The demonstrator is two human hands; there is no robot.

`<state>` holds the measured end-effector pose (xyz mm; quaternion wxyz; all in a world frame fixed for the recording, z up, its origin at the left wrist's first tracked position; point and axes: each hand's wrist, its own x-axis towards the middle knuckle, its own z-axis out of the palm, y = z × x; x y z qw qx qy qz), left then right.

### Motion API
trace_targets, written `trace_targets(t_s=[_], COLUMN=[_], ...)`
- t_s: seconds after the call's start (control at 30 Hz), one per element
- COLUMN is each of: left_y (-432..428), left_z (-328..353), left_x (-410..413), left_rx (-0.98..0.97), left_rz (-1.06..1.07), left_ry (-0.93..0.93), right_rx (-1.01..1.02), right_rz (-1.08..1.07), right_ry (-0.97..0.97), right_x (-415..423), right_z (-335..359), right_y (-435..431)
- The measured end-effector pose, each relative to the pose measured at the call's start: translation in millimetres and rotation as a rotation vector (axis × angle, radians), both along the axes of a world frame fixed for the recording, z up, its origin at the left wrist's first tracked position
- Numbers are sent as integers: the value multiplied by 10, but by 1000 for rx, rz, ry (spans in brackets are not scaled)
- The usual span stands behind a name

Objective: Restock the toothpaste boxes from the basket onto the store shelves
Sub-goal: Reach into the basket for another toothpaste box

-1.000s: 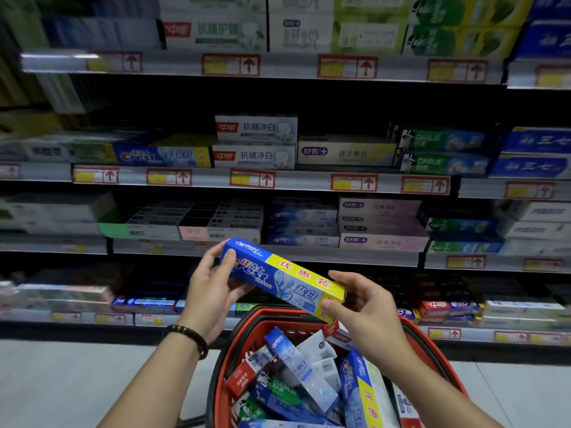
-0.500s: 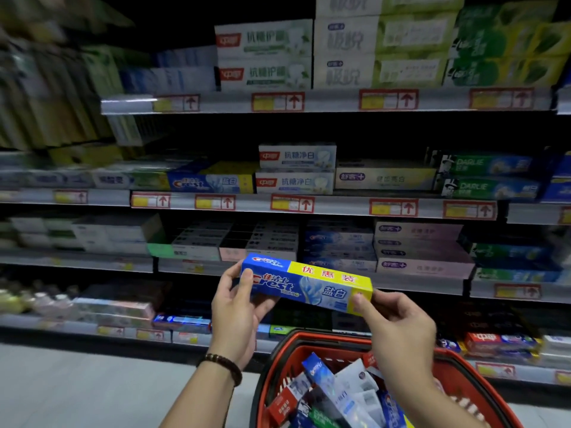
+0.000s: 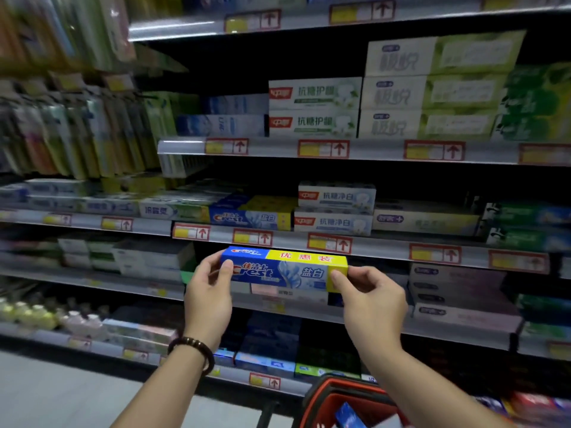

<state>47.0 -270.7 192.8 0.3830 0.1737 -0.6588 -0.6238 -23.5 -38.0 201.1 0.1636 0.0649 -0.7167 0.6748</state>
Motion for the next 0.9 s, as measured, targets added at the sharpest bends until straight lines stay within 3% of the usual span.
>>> trace_targets(t_s=[0.57, 0.9], left_y=[-1313, -1559], left_z=[820, 947], left_x=[-935, -1477], left_rx=[-211, -209], left_rz=[82, 130], left_ry=[-101, -345], right_rx=[158, 352], right_rz=[26, 150], right_ry=[87, -153], right_x=[-958, -1253], right_z=[865, 1072], right_y=[-1320, -1584])
